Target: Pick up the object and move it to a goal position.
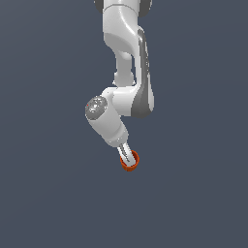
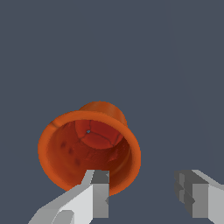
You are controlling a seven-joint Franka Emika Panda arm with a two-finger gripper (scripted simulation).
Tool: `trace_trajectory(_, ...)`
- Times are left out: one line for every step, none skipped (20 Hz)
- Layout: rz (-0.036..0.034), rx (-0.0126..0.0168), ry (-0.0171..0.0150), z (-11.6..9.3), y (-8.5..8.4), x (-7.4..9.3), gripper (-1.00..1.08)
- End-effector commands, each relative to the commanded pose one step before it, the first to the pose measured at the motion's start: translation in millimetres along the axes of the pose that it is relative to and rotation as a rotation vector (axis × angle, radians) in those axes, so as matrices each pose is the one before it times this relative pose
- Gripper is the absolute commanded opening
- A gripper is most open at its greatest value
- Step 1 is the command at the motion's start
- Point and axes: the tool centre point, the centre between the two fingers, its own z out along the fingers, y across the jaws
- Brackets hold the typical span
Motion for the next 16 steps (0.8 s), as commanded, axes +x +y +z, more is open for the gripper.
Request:
trace_trajectory(0.00901,0.00154,-0.00223,0.33,-0.61,-0.07,0.28)
trace_trajectory(-0.00534,-0.00099,0.00130,-0.15,0.40,0.09,0.28)
trace_trajectory(0.00000,0.00000,0.00000,0.50,-0.03,-0.06,0.28)
trace_trajectory(0.00047,0.00008,-0.00011,1.48,0.03,0.12,0.28)
trace_trajectory(0.00047,0.00008,-0.00010,2.49,-0.02,0.00,0.28)
trace_trajectory(0.00047,0.00007,-0.00009,3.50,-0.05,-0.14,0.28)
trace_trajectory(0.00095,0.00014,-0.00017,4.48,0.04,0.02,0.28)
trace_trajectory(0.00107,0.00013,-0.00016,5.23,0.08,-0.02,0.28)
trace_trajectory(0.00083,0.00009,-0.00010,4.48,0.08,-0.10,0.28)
trace_trajectory(0.00068,0.00006,-0.00007,3.48,0.09,-0.07,0.28)
trace_trajectory(0.00069,0.00006,-0.00006,2.48,0.12,0.07,0.28)
trace_trajectory(0.00000,0.00000,0.00000,1.50,-0.01,-0.22,0.28)
trace_trajectory(0.00049,0.00003,-0.00004,0.49,0.10,0.23,0.28)
trace_trajectory(0.00000,0.00000,0.00000,0.00,0.00,0.00,-1.00)
trace_trajectory(0.00000,0.00000,0.00000,0.00,0.00,0.00,-1.00)
trace_trajectory(0.00000,0.00000,0.00000,0.00,0.00,0.00,-1.00)
